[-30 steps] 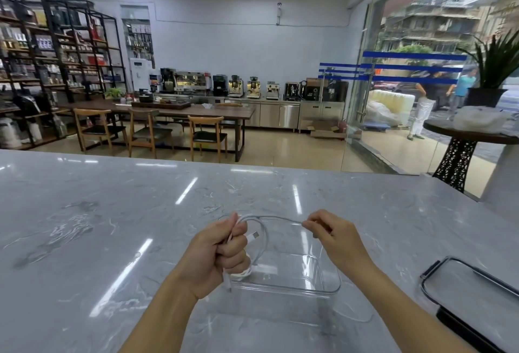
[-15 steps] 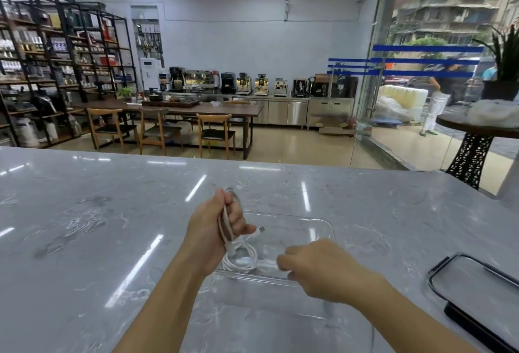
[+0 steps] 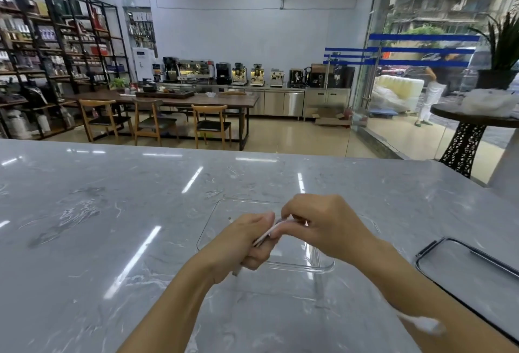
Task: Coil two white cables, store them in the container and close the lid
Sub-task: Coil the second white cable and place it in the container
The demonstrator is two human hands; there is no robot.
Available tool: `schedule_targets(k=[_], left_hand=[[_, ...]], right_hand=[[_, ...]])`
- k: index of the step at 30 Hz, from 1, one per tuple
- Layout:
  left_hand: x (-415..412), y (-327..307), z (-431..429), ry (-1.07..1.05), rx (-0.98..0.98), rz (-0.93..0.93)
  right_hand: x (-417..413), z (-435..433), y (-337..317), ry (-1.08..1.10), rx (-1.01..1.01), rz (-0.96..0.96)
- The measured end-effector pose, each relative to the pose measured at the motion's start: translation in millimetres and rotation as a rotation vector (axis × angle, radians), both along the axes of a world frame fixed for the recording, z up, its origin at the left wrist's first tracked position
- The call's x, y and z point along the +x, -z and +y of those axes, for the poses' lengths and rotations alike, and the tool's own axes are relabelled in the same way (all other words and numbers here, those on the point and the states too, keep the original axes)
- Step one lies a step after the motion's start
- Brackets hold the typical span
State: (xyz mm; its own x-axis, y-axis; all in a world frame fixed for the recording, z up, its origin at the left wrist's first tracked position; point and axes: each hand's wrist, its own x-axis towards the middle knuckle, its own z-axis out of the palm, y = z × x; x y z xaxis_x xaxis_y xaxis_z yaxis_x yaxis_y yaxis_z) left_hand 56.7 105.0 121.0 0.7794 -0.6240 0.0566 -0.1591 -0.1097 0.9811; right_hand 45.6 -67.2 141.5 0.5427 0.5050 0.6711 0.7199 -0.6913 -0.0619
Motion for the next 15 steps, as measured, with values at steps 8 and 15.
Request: schedule_targets(k=[8, 15], left_hand=[[12, 18, 7, 0.066, -0.456, 0.296], [14, 8, 4, -0.231, -0.783, 0.445]], right_hand=[[-5, -6, -3, -0.131, 0.358, 0.969], [6, -44, 36, 0.178, 0.595, 1.216]])
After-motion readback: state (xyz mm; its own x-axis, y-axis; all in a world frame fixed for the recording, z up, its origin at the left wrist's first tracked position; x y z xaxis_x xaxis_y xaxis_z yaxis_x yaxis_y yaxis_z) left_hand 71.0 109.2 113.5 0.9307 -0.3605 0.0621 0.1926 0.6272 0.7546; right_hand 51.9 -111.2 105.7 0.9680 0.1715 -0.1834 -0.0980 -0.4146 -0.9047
